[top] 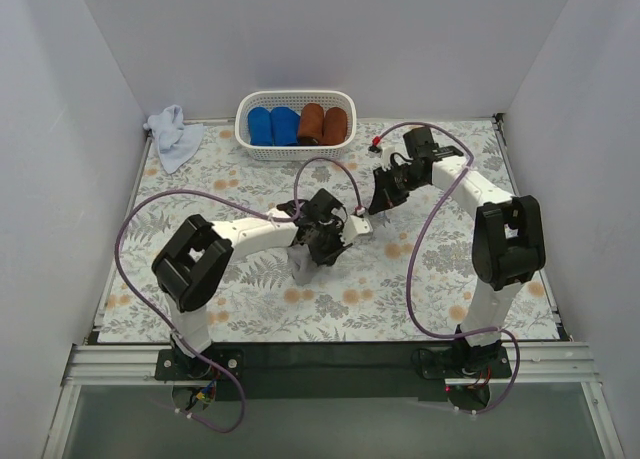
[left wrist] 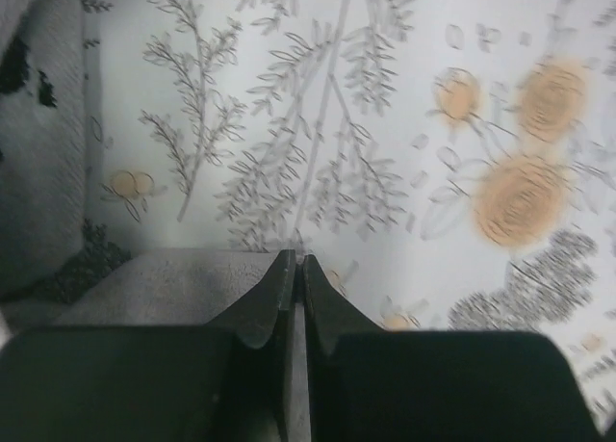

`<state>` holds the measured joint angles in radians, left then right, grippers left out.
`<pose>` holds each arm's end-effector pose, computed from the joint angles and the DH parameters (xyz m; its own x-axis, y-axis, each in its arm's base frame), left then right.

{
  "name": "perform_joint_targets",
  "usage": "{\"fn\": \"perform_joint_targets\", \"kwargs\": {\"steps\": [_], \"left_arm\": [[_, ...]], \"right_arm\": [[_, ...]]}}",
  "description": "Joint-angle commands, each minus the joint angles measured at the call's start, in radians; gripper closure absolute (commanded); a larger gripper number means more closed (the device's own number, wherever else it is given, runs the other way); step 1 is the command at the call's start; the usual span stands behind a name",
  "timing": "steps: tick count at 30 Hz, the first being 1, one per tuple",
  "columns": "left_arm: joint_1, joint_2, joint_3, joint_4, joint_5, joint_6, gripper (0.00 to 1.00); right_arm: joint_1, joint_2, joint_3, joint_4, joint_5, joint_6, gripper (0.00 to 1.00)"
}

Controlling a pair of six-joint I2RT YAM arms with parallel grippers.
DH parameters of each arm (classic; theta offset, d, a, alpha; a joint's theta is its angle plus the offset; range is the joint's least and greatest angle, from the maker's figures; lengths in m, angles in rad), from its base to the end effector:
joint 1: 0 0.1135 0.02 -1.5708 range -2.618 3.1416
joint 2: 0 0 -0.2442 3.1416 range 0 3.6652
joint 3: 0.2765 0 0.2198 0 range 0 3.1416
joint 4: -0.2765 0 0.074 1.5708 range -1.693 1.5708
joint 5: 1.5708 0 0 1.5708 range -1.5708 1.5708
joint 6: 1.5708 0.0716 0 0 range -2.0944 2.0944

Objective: Roll the towels
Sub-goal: Flatten the towel

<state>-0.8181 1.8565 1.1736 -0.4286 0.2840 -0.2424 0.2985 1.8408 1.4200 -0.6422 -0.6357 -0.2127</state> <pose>0.2274 -0.2721 0.1330 -0.7834 0.4993 -0.3701 0.6155 0.7061 -0.3502 0.3379 0.1485 0.2022 -0.7082 -0.3956 -0.5848 -0.6773 0.6145 0.4045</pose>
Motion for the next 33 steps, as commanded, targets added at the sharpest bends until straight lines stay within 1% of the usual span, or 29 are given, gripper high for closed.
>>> {"fn": "perform_joint_targets", "kwargs": {"steps": [1, 3, 4, 6, 7, 9, 10, 11, 12, 13, 16, 17, 20, 22, 25, 26, 30, 31, 33], "left_arm": [[0.057, -0.159, 0.078, -0.133, 0.153, 0.017, 1.00], [0.097, -0.209, 0.122, -0.169, 0.213, 0.011, 1.00], [0.138, -0.255, 0.159, -0.179, 0.230, 0.011, 1.00], [0.183, -0.299, 0.187, -0.215, 0.227, 0.031, 1.00], [0.239, -0.340, 0.198, -0.226, 0.213, 0.035, 1.00], [0.307, -0.376, 0.224, -0.246, 0.208, 0.048, 1.00], [0.377, -0.405, 0.234, -0.249, 0.205, 0.054, 1.00], [0.410, -0.419, 0.239, -0.251, 0.201, 0.057, 1.00], [0.443, -0.433, 0.242, -0.242, 0.198, 0.058, 1.00], [0.500, -0.456, 0.239, -0.234, 0.196, 0.057, 1.00], [0.582, -0.497, 0.225, -0.202, 0.211, 0.049, 1.00], [0.597, -0.508, 0.221, -0.194, 0.245, 0.046, 1.00], [0.625, -0.563, 0.193, -0.188, 0.271, 0.066, 1.00], [0.632, -0.629, 0.172, -0.216, 0.287, 0.093, 1.00], [0.639, -0.744, 0.121, -0.271, 0.291, 0.144, 1.00], [0.639, -0.778, 0.109, -0.285, 0.291, 0.158, 1.00], [0.639, -0.936, 0.080, -0.364, 0.248, 0.215, 1.00], [0.640, -0.953, 0.093, -0.380, 0.215, 0.215, 1.00], [0.639, -0.994, 0.112, -0.433, 0.199, 0.221, 1.00]], "right_arm": [[-0.041, -0.035, 0.028, -0.042, -0.009, -0.023, 0.99], [-0.083, -0.057, 0.040, -0.073, 0.005, -0.049, 0.99], [-0.103, -0.064, 0.054, -0.080, 0.010, -0.062, 0.99], [-0.171, -0.080, 0.077, -0.120, 0.014, -0.083, 0.99], [-0.195, -0.081, 0.109, -0.137, 0.016, -0.108, 0.99], [-0.266, -0.095, 0.140, -0.184, 0.022, -0.128, 0.99], [-0.286, -0.103, 0.166, -0.195, 0.027, -0.145, 0.99], [-0.301, -0.115, 0.180, -0.217, 0.031, -0.155, 0.99], [-0.349, -0.123, 0.194, -0.229, 0.040, -0.163, 0.99], [-0.363, -0.129, 0.206, -0.241, 0.044, -0.180, 0.99], [-0.397, -0.155, 0.249, -0.281, 0.054, -0.198, 0.99], [-0.400, -0.175, 0.255, -0.295, 0.060, -0.209, 0.99], [-0.401, -0.227, 0.250, -0.321, 0.086, -0.228, 0.99], [-0.404, -0.264, 0.231, -0.342, 0.122, -0.257, 0.99], [-0.412, -0.360, 0.177, -0.364, 0.177, -0.310, 0.99], [-0.415, -0.417, 0.162, -0.370, 0.188, -0.323, 0.99], [-0.420, -0.557, 0.093, -0.425, 0.237, -0.387, 0.99], [-0.420, -0.583, 0.074, -0.454, 0.246, -0.407, 0.99], [-0.420, -0.655, 0.054, -0.479, 0.272, -0.428, 0.99]]}}
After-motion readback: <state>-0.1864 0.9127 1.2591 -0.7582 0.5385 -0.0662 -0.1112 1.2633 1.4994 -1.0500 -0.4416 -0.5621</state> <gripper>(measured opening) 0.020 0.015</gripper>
